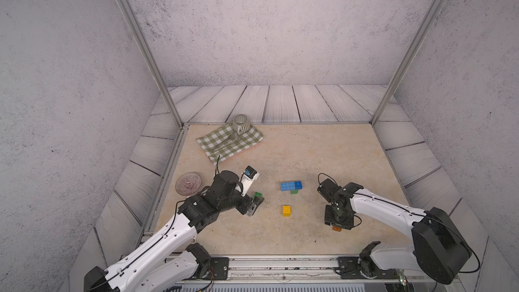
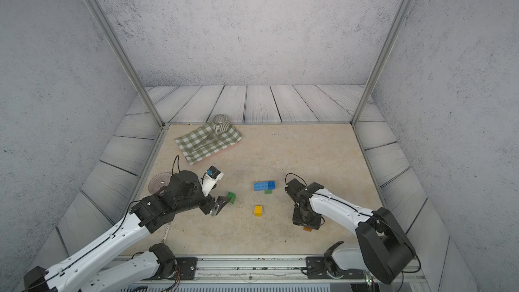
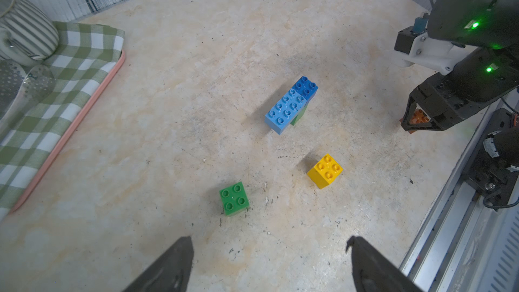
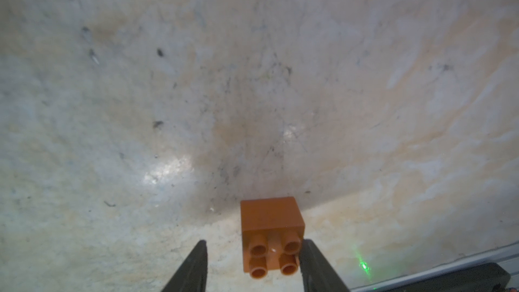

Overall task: Assemble the number 4 with lego
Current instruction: Pick up the lego brick from the center of the board.

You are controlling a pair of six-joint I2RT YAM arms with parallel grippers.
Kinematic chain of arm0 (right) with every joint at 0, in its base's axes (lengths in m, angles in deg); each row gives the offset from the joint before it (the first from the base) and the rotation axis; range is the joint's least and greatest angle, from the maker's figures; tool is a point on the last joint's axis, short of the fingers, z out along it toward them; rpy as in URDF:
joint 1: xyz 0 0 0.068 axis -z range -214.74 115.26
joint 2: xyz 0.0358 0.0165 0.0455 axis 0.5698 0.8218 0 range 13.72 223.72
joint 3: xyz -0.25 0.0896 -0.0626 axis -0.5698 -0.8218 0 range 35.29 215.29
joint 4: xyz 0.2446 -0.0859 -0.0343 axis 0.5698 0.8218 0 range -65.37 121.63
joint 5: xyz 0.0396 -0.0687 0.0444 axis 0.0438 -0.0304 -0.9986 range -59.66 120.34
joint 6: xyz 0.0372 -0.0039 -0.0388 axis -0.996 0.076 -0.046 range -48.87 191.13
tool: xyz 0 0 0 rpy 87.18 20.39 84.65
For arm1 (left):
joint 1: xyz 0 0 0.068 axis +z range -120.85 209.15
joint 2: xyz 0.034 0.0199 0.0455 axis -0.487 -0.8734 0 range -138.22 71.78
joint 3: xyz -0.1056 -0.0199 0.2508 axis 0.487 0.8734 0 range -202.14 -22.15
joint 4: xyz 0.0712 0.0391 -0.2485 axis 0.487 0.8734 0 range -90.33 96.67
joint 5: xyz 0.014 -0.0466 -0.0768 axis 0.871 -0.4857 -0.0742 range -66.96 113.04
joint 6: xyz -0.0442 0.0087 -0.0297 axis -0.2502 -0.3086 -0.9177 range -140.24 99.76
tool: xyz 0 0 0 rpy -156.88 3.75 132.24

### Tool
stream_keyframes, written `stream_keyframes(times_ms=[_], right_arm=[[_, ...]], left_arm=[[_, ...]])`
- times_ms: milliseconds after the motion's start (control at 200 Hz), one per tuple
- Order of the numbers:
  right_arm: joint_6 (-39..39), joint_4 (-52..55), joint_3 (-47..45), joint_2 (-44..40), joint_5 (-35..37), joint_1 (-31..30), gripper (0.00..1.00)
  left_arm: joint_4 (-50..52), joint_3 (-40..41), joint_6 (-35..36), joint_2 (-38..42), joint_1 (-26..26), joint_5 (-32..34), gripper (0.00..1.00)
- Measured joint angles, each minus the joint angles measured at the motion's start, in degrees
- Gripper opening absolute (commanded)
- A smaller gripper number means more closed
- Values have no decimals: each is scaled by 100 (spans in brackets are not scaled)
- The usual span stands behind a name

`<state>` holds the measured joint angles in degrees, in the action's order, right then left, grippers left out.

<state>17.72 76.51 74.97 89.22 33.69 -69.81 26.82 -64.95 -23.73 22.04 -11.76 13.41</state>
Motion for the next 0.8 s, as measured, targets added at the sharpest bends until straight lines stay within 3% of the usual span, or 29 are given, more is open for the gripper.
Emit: stream_keyframes(times_ms=[455,796], right_arm=[[-358,-505,-4,-83,46,-262,57],[-321,-293,31,-793,155,-302,57]], left_arm=[[0,2,0,98,-4,0,90],[0,2,2,107,-4,2,90]])
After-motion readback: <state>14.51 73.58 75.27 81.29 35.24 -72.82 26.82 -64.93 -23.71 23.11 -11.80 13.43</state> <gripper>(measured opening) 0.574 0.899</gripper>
